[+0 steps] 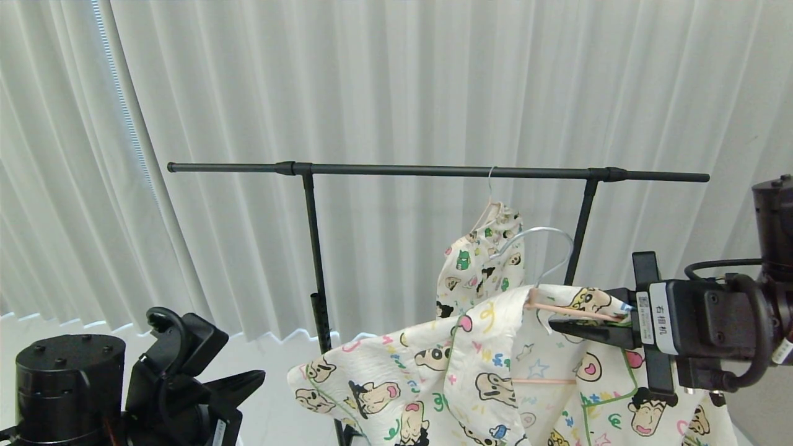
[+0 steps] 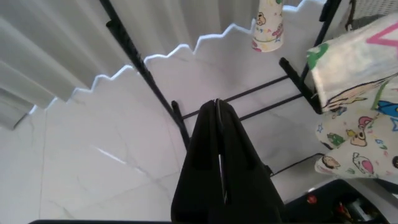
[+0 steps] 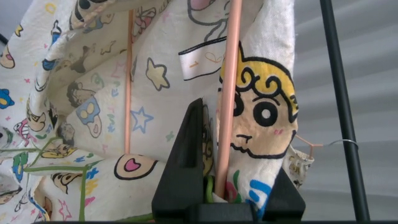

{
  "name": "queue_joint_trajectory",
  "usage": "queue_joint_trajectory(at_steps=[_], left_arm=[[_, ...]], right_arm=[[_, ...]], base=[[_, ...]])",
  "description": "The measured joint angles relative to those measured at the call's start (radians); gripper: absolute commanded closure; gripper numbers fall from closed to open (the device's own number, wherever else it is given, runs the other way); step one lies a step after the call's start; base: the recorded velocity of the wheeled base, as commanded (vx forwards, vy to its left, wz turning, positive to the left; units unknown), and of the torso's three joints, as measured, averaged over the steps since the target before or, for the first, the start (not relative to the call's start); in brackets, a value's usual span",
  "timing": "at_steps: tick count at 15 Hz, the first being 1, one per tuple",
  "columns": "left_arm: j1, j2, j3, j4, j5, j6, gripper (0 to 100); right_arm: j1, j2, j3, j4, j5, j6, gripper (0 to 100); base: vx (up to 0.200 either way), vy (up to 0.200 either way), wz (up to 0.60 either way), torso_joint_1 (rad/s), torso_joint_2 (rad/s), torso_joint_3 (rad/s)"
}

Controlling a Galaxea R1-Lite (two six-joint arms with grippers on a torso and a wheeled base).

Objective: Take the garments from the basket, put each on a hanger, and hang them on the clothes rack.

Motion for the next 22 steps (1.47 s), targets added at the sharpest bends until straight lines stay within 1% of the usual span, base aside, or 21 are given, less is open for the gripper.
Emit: queue_joint_trajectory(at_steps=[1,2,3,5,7,8,14,15,22], left_arm=[[-0.010,-0.006,0.001,0.000,0.000,0.000,100],[-0.021,-0.014,0.003,0.000,0.000,0.000,0],[-0.030,-0.021,0.005,0.000,-0.003,-0.001,0],[-0.042,-0.038,0.006,0.000,-0.053,-0.002,0],[-0.044,-0.056,0.002,0.000,-0.171,-0.001,0],[-0.045,-0.059,-0.007,0.000,-0.192,0.000,0],[-0.048,-0.024,-0.047,0.000,-0.199,-0.002,0],[-0.050,-0.021,-0.048,0.000,-0.199,-0.002,100],[-0.048,-0.005,-0.053,0.000,-0.198,-0.002,100]], right_arm=[[0.000,0.000,-0.001,-0.001,0.000,0.000,100],[0.000,0.000,-0.001,-0.001,0.000,0.000,100],[0.000,0.000,-0.002,0.000,0.000,0.000,100],[0.000,-0.001,-0.007,0.000,0.003,-0.001,100],[0.000,-0.001,-0.012,-0.001,0.005,-0.001,100],[0.001,-0.001,-0.015,-0.001,0.005,-0.001,100],[0.010,-0.010,-0.020,-0.001,0.008,-0.001,100],[0.011,-0.011,-0.022,-0.001,0.008,-0.001,100],[0.017,-0.024,-0.025,-0.001,0.001,0.000,100]], base=[[0.000,0.000,0.00,0.000,0.00,0.000],[0.000,0.000,0.00,0.000,0.00,0.000],[0.000,0.000,0.00,0.000,0.00,0.000],[0.000,0.000,0.00,0.000,0.00,0.000],[0.000,0.000,0.00,0.000,0.00,0.000],[0.000,0.000,0.00,0.000,0.00,0.000],[0.000,0.000,0.00,0.000,0.00,0.000],[0.000,0.000,0.00,0.000,0.00,0.000],[0.000,0.000,0.00,0.000,0.00,0.000]])
